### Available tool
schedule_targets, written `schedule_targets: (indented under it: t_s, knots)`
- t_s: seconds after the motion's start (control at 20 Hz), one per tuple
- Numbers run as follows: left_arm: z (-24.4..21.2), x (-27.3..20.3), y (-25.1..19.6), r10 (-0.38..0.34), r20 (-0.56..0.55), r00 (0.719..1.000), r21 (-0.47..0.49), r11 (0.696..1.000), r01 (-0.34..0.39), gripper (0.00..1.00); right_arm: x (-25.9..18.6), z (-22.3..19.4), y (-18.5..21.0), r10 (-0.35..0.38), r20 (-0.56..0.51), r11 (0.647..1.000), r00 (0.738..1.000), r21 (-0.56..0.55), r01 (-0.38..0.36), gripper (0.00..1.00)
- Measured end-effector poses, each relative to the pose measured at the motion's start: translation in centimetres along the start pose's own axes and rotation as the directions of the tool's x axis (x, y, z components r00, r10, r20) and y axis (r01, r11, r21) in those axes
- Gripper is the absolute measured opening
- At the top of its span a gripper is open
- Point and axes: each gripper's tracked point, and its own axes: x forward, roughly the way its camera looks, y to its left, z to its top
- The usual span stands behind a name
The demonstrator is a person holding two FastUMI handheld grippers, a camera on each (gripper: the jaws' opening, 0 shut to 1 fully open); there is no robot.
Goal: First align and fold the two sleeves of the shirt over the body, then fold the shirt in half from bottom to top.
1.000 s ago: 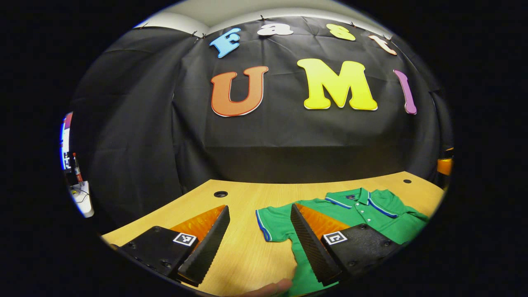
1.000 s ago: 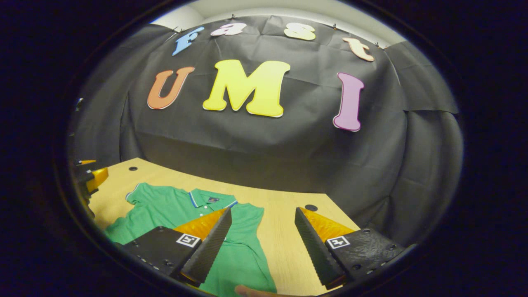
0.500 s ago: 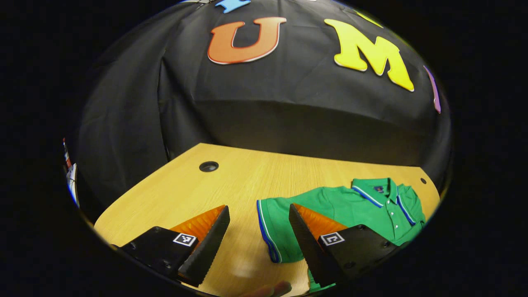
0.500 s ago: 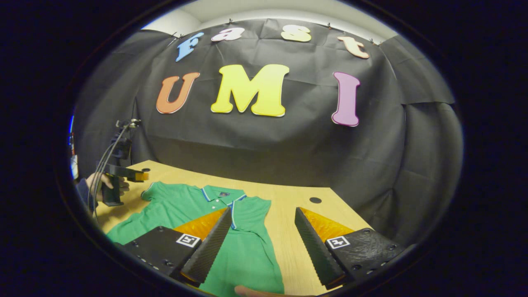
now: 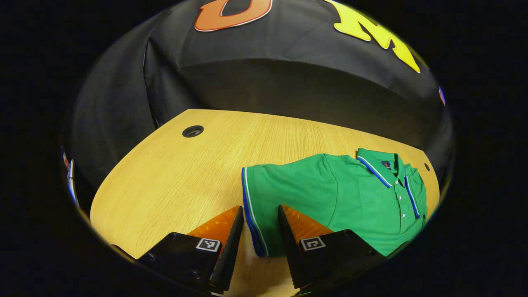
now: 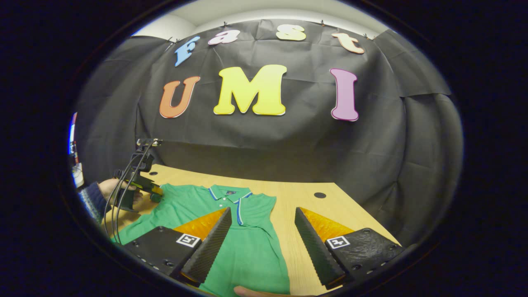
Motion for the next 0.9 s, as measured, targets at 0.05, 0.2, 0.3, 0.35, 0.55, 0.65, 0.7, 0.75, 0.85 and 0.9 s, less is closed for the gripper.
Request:
schedule_targets:
  t_s: [0.05,0.2,0.3,0.35,0.55,0.65,0.7,0.75,0.85,0.9]
  knots:
    - [0.2,0.0,0.3,0.001,0.001,1.000,-0.015,1.000,-0.001,0.60,0.1,-0.2,0.0,0.002,-0.003,1.000,1.000,0.003,-0.002,0.95]
    - [0.2,-0.1,0.5,-0.027,-0.026,0.999,-0.079,0.997,0.025,0.36,-0.1,-0.6,0.0,0.002,-0.012,1.000,1.000,0.006,-0.002,0.95]
    - [0.3,0.2,0.4,-0.070,-0.039,0.997,-0.087,0.994,0.066,0.28,-0.2,-0.4,-0.2,-0.005,-0.006,1.000,1.000,0.006,0.005,0.95]
    - [0.5,0.2,0.4,-0.082,-0.044,0.996,-0.093,0.993,0.078,0.25,-0.2,-0.5,-0.1,-0.004,-0.005,1.000,1.000,0.003,0.004,0.95]
    - [0.4,0.4,-0.4,-0.094,-0.064,0.994,-0.077,0.993,0.089,0.07,-0.8,-0.3,0.1,-0.003,0.007,1.000,1.000,0.005,0.003,0.95]
    - [0.5,0.3,-0.8,-0.095,-0.064,0.993,-0.074,0.993,0.091,0.04,-1.0,-0.4,0.3,0.001,0.003,1.000,1.000,0.005,-0.001,0.95]
    - [0.5,0.1,-1.1,-0.099,-0.062,0.993,-0.074,0.993,0.095,0.04,-1.2,-0.4,0.2,0.001,0.003,1.000,1.000,0.003,-0.001,0.95]
    - [0.8,-0.1,-1.3,-0.097,-0.059,0.993,-0.072,0.993,0.093,0.03,-1.3,-0.5,0.3,0.000,0.003,1.000,1.000,0.001,0.000,0.95]
    - [1.4,-0.7,-1.9,-0.098,-0.046,0.994,-0.064,0.993,0.095,0.04,-1.4,-0.6,0.2,-0.004,0.003,1.000,1.000,0.003,0.004,0.95]
    - [2.0,-1.1,-2.4,-0.106,-0.035,0.994,-0.061,0.993,0.104,0.04,-1.5,-0.6,0.1,-0.008,0.004,1.000,1.000,0.007,0.008,0.95]
